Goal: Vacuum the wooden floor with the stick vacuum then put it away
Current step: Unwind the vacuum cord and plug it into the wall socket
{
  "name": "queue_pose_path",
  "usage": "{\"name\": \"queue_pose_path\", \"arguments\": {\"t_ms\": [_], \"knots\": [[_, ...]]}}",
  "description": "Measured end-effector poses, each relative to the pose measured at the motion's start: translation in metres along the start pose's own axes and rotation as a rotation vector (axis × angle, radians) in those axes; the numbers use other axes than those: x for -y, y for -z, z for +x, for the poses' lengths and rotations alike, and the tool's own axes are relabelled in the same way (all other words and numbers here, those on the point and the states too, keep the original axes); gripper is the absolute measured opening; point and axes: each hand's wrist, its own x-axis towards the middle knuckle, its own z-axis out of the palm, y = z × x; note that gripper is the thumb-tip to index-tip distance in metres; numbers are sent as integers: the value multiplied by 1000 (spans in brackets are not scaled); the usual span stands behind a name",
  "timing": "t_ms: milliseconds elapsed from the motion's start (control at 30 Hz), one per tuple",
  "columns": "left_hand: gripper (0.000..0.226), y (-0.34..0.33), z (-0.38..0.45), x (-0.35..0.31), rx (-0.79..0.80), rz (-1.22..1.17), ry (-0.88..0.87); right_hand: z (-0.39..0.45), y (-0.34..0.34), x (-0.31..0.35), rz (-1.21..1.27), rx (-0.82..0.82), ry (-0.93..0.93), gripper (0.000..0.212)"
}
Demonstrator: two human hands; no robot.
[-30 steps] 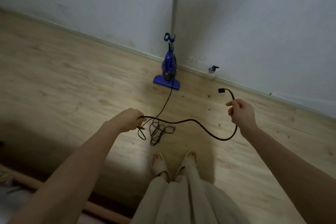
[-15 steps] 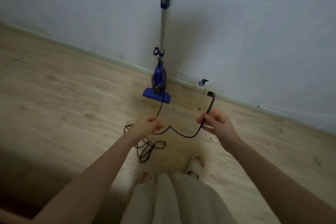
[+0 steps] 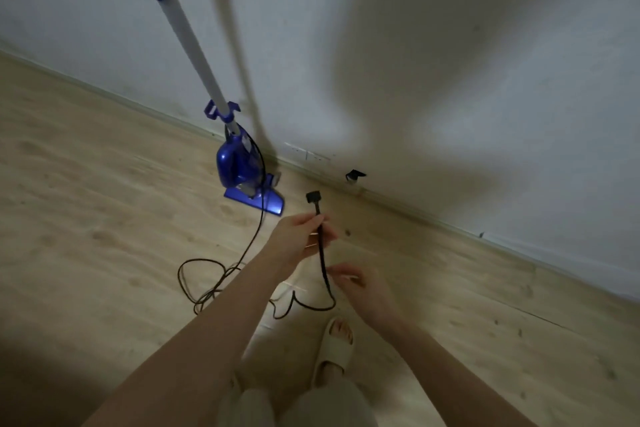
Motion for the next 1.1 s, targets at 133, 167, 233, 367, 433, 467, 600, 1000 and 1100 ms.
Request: {"name": "queue_pose_path", "arguments": {"t_ms": [133,167,233,367,433,467,600,1000,1100], "knots": [[24,0,50,14,8,150,-38,73,34,-6,100,-154,-52,24],[23,2,64,18,28,204,-45,94,40,-3,162,-175,-83,25],[23,4,97,31,66,287,-49,139,41,-1,301,-167,-126,26],[21,14,153,54,78,286,-44,205,25,-8,434,-104,-153,25],[21,26,189,68,85,301,-48,241,12,-23,499,-154,-168,15],[22,33,207,76,84,324,-49,259,4,-32,522,-186,-177,13],[26,66,269,104,12,336,-26,330,-31,-66,520,-205,-145,16],[26,123,407,128,-177,327,-100,472,-87,-100,396,-206,-36,29],[24,126,415,125,-148,337,-99,482,-88,-105,378,-195,-19,38]]}}
